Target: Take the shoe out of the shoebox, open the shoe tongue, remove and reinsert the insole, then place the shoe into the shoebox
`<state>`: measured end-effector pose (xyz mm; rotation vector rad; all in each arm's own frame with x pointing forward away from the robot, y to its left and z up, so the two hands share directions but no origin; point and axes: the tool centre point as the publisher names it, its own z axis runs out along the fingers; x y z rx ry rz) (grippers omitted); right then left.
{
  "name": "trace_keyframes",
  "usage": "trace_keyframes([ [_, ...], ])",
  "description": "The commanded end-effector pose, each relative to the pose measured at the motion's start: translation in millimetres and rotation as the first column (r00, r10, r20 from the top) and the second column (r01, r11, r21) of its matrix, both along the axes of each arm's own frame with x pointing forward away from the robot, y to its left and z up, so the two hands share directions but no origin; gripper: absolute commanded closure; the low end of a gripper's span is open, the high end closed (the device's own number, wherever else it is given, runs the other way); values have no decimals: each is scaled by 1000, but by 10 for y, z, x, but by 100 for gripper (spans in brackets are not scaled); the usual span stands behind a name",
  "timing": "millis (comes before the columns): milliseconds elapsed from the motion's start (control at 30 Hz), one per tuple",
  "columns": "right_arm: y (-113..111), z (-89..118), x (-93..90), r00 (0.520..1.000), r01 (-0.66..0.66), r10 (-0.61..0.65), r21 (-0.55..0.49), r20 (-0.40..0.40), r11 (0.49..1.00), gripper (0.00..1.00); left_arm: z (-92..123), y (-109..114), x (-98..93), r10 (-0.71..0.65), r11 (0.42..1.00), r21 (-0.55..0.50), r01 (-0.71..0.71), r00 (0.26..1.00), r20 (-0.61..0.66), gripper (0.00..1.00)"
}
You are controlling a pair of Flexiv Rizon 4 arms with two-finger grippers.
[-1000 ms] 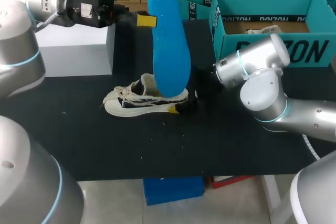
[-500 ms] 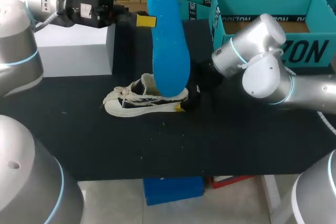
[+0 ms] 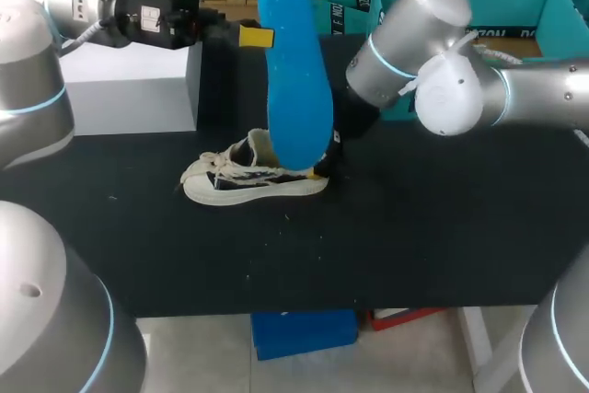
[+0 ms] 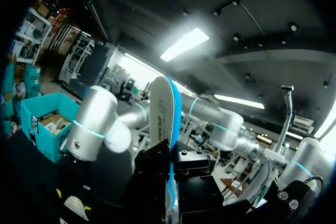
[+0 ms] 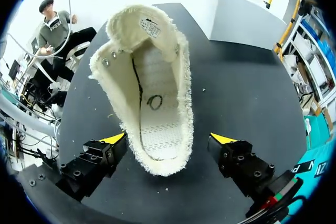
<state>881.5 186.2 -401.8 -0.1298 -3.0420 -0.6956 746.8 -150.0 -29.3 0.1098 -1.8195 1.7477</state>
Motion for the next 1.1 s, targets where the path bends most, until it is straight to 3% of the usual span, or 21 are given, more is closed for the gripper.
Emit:
trace_keyframes([
  [33, 62, 92, -40, 1000, -2, 2, -254, 0, 967, 0, -9, -12, -9, 4, 1000, 0, -4, 1000, 1, 100],
  [433, 194, 136, -52, 999, -35, 33, -329, -12, 944, 0, -9, -12, -9, 4, 1000, 0, -4, 1000, 1, 100],
  [1100, 229, 117, -44, 999, -51, 44, -313, -27, 948, 0, -9, -12, -9, 4, 1000, 0, -4, 1000, 1, 100],
])
